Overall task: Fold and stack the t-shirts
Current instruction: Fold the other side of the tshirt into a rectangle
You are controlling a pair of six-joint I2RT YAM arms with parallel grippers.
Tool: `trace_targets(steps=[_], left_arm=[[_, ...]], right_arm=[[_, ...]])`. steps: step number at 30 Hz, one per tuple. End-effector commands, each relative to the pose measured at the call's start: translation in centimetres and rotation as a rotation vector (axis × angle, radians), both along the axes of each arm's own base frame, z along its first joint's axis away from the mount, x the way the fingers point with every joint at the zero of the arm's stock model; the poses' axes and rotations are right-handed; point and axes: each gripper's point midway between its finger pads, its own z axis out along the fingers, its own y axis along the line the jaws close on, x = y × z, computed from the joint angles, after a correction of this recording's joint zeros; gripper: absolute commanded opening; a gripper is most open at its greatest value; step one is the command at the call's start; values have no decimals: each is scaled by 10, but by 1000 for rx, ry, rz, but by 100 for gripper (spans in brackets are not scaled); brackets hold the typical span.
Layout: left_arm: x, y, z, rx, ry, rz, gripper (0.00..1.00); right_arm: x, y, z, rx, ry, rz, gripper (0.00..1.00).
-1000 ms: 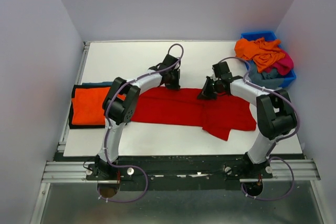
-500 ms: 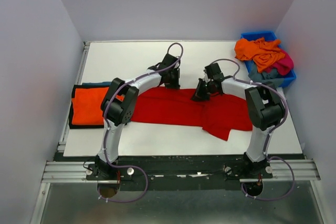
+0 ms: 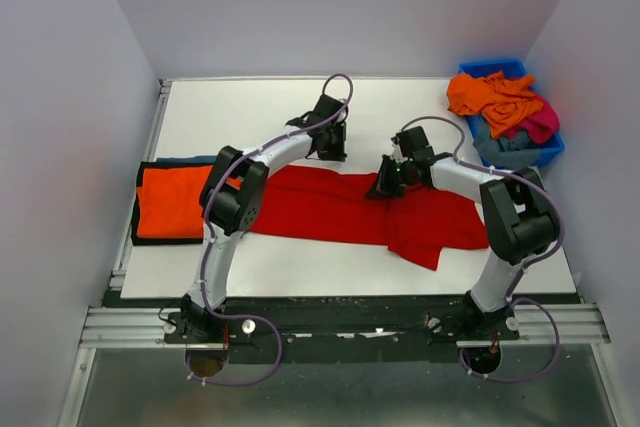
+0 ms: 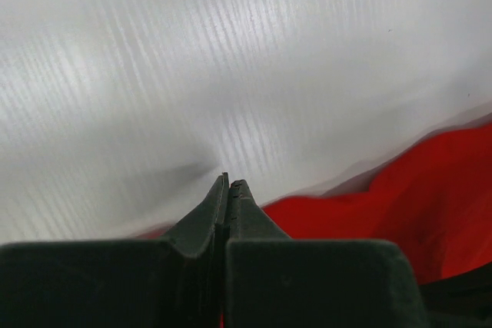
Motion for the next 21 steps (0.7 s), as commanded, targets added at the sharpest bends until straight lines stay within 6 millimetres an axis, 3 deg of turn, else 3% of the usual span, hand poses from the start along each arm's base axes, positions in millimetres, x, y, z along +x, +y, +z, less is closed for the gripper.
trace_targets(steps=[1, 7, 10, 21], left_arm=[[-8, 24, 58, 17, -97, 61, 0], [-47, 52, 55, 19, -84, 99, 1], [-57, 65, 49, 45, -83, 114, 0], [-43, 110, 6, 70, 37, 224, 0]], right_arm=[[18, 11, 14, 25, -42, 32, 1], [27, 19, 4, 33, -27, 36, 1], [29, 28, 2, 42, -24, 56, 1], [44, 68, 10, 70, -49, 114, 1]])
